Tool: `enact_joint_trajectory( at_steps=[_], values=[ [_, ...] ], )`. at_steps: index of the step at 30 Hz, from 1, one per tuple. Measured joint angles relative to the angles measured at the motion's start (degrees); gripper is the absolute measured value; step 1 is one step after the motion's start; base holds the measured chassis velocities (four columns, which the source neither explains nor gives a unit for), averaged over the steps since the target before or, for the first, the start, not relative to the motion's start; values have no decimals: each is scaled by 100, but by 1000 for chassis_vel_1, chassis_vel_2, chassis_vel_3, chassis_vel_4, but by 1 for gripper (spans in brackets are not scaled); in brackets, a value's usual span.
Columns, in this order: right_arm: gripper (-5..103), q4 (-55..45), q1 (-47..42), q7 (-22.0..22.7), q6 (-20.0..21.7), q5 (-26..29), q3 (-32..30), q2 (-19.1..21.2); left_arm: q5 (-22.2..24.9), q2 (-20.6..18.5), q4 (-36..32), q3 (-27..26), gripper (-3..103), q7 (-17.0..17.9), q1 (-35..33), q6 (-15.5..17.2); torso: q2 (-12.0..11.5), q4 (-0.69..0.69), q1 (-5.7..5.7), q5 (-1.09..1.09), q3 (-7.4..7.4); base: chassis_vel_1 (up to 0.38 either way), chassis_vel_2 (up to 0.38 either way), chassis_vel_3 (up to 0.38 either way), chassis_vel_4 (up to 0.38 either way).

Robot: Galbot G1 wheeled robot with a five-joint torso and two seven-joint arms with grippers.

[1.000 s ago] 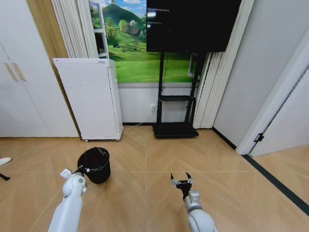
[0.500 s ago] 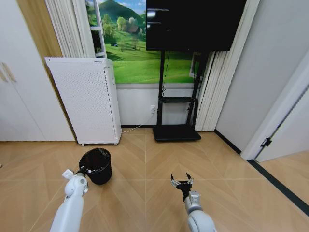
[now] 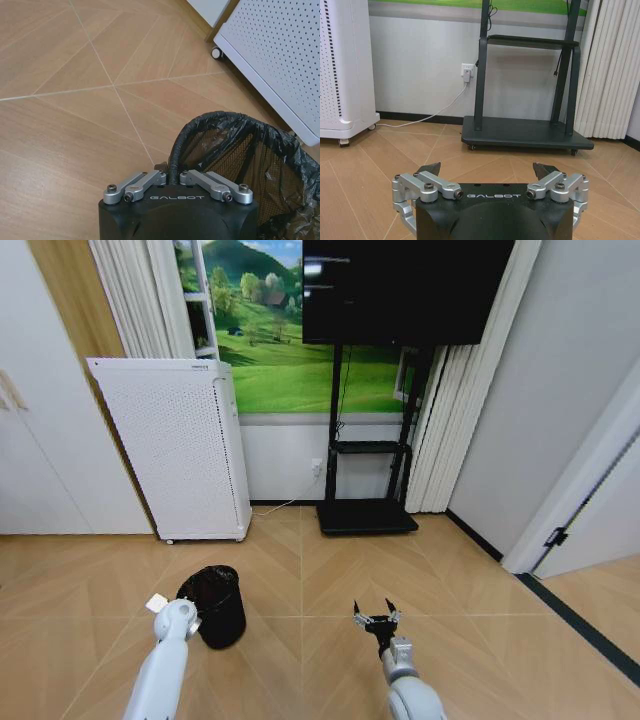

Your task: Pick up the trash bin and place the garbage on the floor into it.

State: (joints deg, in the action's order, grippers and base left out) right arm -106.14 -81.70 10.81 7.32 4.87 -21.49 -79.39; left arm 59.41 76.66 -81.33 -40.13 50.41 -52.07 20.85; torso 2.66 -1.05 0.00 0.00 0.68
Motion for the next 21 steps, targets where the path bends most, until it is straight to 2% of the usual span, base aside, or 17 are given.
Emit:
enact_joint_trajectory(
  at_steps=[4,7,10,14,16,21],
  values=[
    [100,34,9,2,-9,-40,20,-44,-237,-53,137,-55,6,-157,55,-53,-1,0,0,0,0,0,0,0,0],
    [100,92,20,-13,-34,-157,45,-140,-816,-83,451,-171,6,-586,144,-172,0,1,0,0,0,0,0,0,0],
    [100,116,26,-38,-41,-201,57,-168,-1028,-106,616,-190,6,-768,184,-252,0,1,0,1,0,0,0,0,0],
    [100,130,38,-41,-45,-208,68,-168,-1107,-112,702,-190,6,-886,222,-303,0,1,0,1,0,0,0,0,0],
    [100,138,56,-52,-51,-211,76,-166,-1285,-110,900,-172,6,-1177,329,-417,0,1,0,0,1,0,0,0,0],
    [100,141,60,-68,-62,-211,78,-172,-1374,-115,1043,-115,6,-1501,436,-501,0,0,0,1,1,0,0,0,0]
  ],
)
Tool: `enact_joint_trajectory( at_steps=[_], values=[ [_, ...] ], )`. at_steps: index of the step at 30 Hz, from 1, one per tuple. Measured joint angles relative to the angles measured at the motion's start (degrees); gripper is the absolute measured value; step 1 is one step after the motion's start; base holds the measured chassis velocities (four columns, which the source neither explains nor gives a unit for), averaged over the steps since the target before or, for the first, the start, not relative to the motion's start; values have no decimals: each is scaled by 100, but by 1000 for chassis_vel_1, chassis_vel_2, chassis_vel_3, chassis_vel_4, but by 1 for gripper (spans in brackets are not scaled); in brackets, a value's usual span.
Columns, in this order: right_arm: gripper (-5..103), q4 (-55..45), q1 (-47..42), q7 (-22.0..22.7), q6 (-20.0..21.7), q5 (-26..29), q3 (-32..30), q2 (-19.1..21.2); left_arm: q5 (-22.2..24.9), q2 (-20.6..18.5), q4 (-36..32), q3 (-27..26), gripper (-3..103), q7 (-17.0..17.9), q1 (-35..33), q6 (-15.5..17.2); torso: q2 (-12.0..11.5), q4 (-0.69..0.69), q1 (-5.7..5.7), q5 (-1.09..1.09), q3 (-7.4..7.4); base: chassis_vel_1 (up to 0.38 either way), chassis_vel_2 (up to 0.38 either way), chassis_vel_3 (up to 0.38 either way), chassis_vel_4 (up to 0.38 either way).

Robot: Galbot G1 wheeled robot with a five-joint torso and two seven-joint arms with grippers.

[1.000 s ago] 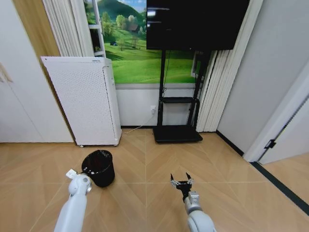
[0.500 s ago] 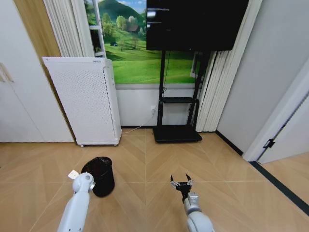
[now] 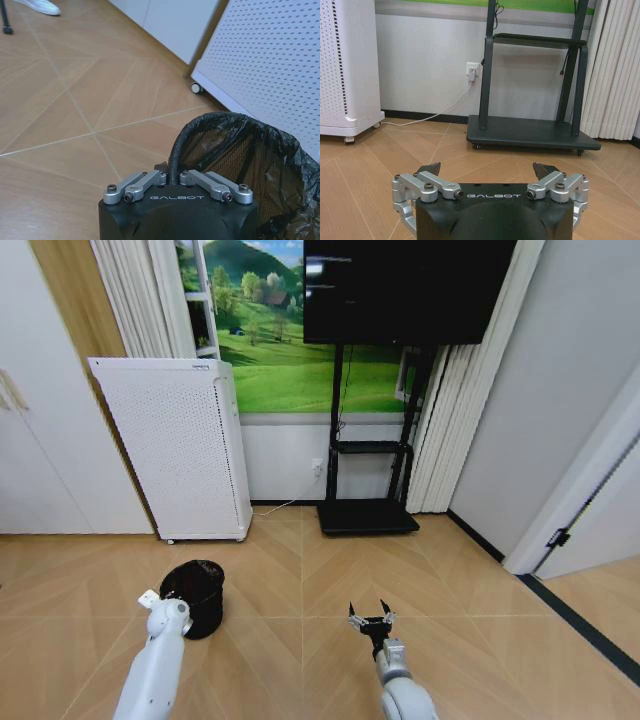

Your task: Pick up the trash bin and place the garbage on the floor into it.

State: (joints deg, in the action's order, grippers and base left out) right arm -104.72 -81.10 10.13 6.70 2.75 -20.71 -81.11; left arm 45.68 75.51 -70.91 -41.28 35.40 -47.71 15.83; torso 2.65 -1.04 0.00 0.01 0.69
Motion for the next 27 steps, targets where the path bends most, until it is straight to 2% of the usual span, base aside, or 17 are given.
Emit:
enact_joint_trajectory(
  at_steps=[5,15,17,19,20,22,23,26,27],
  values=[
    [100,9,0,-44,-27,-13,2,-30,-18,16,-6,119,6,-251,15,-34,0,-1,0,0,0,0,0,0,0],
    [100,9,-29,-89,-91,-9,-26,-32,27,53,-1,132,6,-312,-45,-39,0,0,0,-1,0,0,0,0,0],
    [100,7,-42,-96,-104,-5,-26,-35,36,50,-31,121,3,-331,-51,-29,0,0,0,0,0,0,0,0,0],
    [100,-9,-53,-100,-114,-1,-25,-56,41,36,-104,97,12,-362,-56,4,0,-1,0,-3,-1,0,0,0,0],
    [100,-9,-53,-100,-114,-1,-25,-56,41,36,-104,97,12,-362,-56,4,0,-1,0,-3,-1,0,0,0,0],
    [100,-25,-45,-100,-119,7,-24,-59,36,31,-138,91,23,-382,-78,5,0,1,0,0,0,0,0,0,0],
    [100,-25,-45,-100,-119,7,-24,-59,36,31,-138,91,23,-382,-78,5,0,1,0,0,0,0,0,0,0],
    [100,-39,-33,-100,-124,14,-23,-71,36,13,-235,91,40,-415,-154,30,0,0,0,-1,0,0,0,0,0],
    [100,-39,-33,-100,-124,14,-23,-71,36,13,-235,91,40,-415,-154,30,0,0,0,-1,0,0,0,0,0]
  ],
)
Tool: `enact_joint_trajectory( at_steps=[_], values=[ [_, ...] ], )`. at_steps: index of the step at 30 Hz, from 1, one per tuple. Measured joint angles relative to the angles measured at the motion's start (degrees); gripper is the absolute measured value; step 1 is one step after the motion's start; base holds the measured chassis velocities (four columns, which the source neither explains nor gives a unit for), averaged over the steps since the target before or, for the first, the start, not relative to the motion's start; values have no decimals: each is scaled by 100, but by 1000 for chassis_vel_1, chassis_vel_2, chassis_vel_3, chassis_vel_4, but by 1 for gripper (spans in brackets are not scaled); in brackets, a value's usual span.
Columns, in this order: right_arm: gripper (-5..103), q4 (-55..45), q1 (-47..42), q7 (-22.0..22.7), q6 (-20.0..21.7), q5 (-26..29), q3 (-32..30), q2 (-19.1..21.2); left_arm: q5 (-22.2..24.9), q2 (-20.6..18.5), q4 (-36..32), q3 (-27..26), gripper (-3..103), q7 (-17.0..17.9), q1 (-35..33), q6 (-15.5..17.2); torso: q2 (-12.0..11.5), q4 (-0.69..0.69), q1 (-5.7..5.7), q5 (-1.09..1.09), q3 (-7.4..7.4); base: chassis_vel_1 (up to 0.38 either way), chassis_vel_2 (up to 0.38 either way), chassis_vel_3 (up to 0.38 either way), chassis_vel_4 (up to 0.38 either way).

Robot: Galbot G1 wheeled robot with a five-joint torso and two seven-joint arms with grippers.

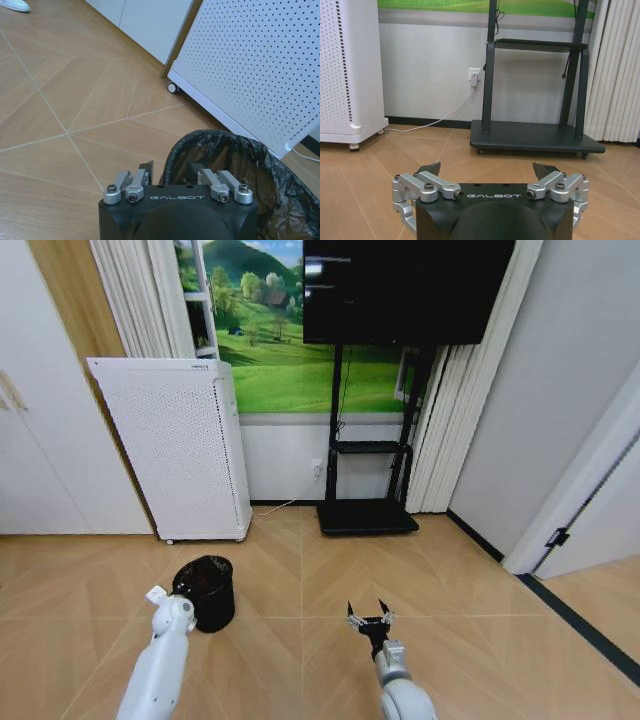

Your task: Pick up the trash bin and place the garbage on the floor into it.

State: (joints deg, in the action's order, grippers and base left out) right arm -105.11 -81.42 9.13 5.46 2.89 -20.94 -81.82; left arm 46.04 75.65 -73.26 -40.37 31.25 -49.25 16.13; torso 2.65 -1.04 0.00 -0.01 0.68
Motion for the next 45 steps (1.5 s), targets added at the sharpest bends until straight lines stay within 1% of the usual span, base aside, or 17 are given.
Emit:
enact_joint_trajectory(
  at_steps=[4,9,10,12,13,14,15,16,17,18,19,21,23,26,31,38,45],
  values=[
    [100,-5,-14,1,-19,1,0,-21,-1,-10,-127,-12,50,-4,-70,10,0,0,0,1,0,0,0,0,0],
    [100,-28,-33,15,-32,10,-17,-36,-123,-60,-945,-12,73,-51,-383,142,0,0,0,0,0,0,0,0,0],
    [100,-28,-33,15,-32,10,-17,-36,-123,-60,-945,-12,73,-51,-383,142,0,0,0,0,0,0,0,0,0],
    [100,-49,-5,42,-31,64,-32,-38,-421,-103,-1440,-11,83,-405,-629,160,0,0,0,0,0,0,0,0,0],
    [100,-49,-5,42,-31,64,-32,-38,-421,-103,-1440,-11,83,-405,-629,160,0,0,0,0,0,0,0,0,0],
    [100,-59,15,64,-29,106,-37,-40,-609,-125,-1621,-11,88,-619,-733,135,0,0,0,0,0,0,0,0,0],
    [100,-69,48,103,-22,177,-48,-40,-909,-168,-1906,-10,94,-1033,-908,77,0,0,0,1,0,0,0,0,0],
    [100,-69,48,103,-22,177,-48,-40,-909,-168,-1906,-10,94,-1033,-908,77,0,0,0,1,0,0,0,0,0],
    [100,-75,89,165,-6,273,-55,-41,-1212,-203,-2234,10,97,-1512,-1101,52,0,1,0,0,0,0,0,0,0],
    [100,-76,112,201,2,319,-59,-42,-1363,-218,-2444,43,99,-1831,-1223,50,0,1,0,-1,0,0,0,0,0],
    [100,-76,112,201,2,319,-59,-42,-1363,-218,-2444,43,99,-1831,-1223,50,0,1,0,-1,0,0,0,0,0],
    [100,-77,160,263,4,405,-94,-45,-1684,-208,-2903,187,100,-2658,-1591,2,0,0,0,-2,-1,0,0,0,0],
    [100,-74,179,276,-2,461,-133,-34,-1920,-116,-3120,322,100,-3153,-1899,-88,1,0,0,1,1,0,0,0,0],
    [100,-39,204,312,-50,544,-172,26,-2230,-11,-3276,460,100,-3394,-2161,-201,29,0,0,0,26,0,0,0,0],
    [100,8,264,374,-144,757,-224,171,-2526,44,-3565,640,100,-3449,-2462,-226,137,0,8,-1,116,0,0,0,0],
    [100,-31,413,287,-132,1059,-311,317,-2623,74,-3974,779,100,-3315,-2789,-79,301,0,40,0,256,0,0,0,0],
    [100,-86,520,-379,28,1280,-604,429,-2530,93,-4379,748,100,-3168,-3194,27,446,1,67,0,375,0,0,0,0]
  ],
)
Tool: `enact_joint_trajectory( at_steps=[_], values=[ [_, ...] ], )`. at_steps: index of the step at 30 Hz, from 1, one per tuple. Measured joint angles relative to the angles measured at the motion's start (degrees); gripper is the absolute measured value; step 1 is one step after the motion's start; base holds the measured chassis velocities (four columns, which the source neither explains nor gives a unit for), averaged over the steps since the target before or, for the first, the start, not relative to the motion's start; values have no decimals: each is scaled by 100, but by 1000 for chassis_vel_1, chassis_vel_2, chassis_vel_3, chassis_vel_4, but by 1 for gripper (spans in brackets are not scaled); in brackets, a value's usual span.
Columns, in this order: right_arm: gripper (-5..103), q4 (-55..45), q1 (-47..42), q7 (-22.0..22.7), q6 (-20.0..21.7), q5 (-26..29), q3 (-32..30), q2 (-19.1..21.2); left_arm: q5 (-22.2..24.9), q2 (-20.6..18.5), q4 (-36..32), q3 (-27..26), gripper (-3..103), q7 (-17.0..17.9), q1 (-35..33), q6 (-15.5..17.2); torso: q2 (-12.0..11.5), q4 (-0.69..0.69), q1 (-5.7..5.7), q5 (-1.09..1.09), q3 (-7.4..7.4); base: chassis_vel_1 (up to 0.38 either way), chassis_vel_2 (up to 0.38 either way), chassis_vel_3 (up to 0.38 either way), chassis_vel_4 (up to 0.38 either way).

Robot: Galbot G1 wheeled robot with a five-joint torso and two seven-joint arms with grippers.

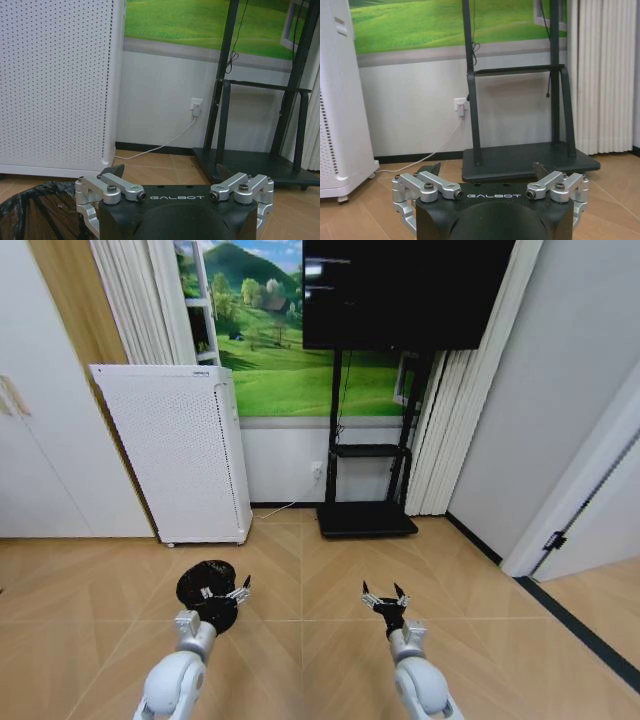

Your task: Pick up the trash bin and place the garbage on the floor into it.

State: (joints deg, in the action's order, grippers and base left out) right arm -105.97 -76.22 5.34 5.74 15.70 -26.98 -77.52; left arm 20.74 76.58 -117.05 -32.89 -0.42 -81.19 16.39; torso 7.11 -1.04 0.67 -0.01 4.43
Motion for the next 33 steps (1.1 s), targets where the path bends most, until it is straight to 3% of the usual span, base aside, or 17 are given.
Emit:
enact_joint_trajectory(
  at_steps=[5,14,20,22,33],
  values=[
    [100,401,283,-440,-36,255,-160,169,148,0,-179,-306,100,49,-221,14,153,1,36,1,118,0,0,0,0],
    [100,976,546,-478,-201,329,-369,372,870,-458,25,-1111,100,91,-52,172,368,1,90,1,280,0,0,0,0],
    [100,1063,524,-486,-270,295,-559,432,992,-789,291,-1198,100,-18,80,169,482,1,119,1,364,0,0,0,0],
    [100,922,369,-528,-332,253,-737,445,1038,-1008,596,-1191,100,-174,258,61,609,0,153,2,456,0,0,0,0],
    [100,626,154,-708,-530,187,-906,380,1127,-1246,713,-1166,100,-337,373,-91,898,1,235,1,664,0,0,0,0]
  ],
)
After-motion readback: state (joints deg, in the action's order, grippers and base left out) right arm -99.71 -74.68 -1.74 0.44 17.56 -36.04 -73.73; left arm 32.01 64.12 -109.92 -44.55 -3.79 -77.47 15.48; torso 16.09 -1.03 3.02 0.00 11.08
